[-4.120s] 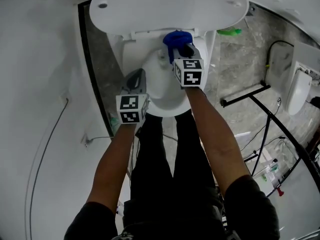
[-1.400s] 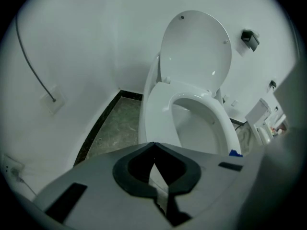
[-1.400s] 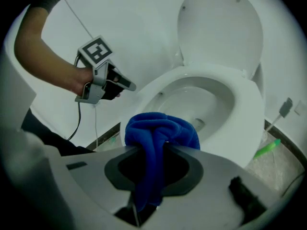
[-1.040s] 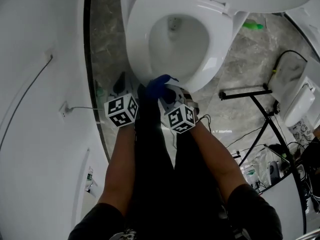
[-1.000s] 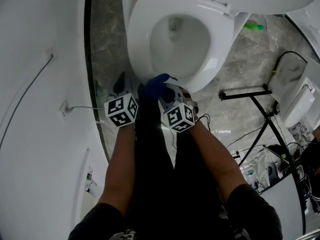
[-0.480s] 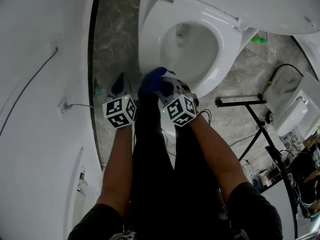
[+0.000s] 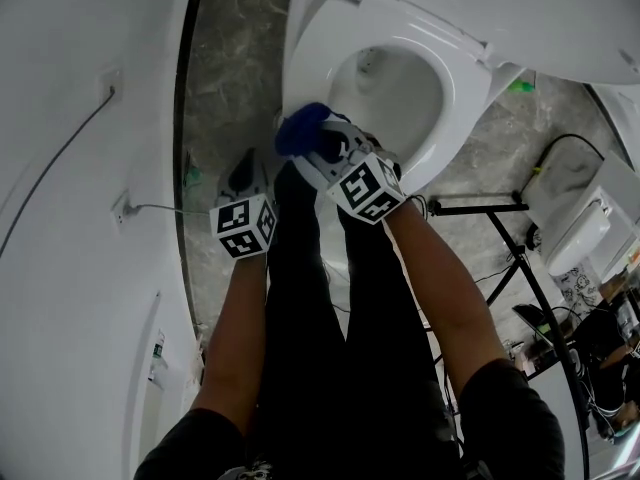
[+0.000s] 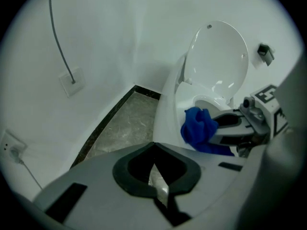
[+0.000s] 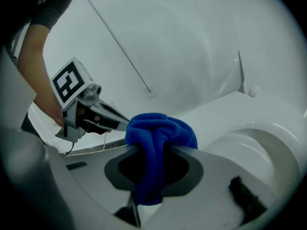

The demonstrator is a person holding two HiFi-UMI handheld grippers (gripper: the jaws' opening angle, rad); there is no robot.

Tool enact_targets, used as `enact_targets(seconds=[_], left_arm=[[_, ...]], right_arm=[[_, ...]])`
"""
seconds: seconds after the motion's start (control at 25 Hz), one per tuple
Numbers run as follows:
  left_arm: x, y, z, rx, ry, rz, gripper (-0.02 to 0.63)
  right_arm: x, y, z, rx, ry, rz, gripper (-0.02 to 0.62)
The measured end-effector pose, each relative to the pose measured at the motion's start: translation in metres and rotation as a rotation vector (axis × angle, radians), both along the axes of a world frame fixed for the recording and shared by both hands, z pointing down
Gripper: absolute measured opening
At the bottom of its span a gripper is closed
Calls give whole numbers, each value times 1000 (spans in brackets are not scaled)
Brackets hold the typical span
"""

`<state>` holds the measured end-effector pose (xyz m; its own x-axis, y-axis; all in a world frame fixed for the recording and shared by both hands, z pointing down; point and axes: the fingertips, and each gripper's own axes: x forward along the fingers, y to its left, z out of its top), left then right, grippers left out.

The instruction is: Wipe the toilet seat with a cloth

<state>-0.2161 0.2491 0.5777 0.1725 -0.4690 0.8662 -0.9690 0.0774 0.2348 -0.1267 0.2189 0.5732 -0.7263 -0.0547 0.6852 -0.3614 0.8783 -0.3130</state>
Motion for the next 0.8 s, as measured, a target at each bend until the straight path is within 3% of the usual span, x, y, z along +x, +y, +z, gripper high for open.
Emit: enact_targets(seconds=[0.32, 0.48, 0.8], left_arm=[[1, -8, -2, 9, 7, 32, 11], [14, -12, -5, 27, 1, 136, 11], [39, -14, -9, 56, 106, 229, 11]], right_arm=[[-3, -72, -3, 2, -26, 53, 83], [2, -108, -4, 7, -18, 125, 83], [21, -170, -6, 114, 76, 226, 83]])
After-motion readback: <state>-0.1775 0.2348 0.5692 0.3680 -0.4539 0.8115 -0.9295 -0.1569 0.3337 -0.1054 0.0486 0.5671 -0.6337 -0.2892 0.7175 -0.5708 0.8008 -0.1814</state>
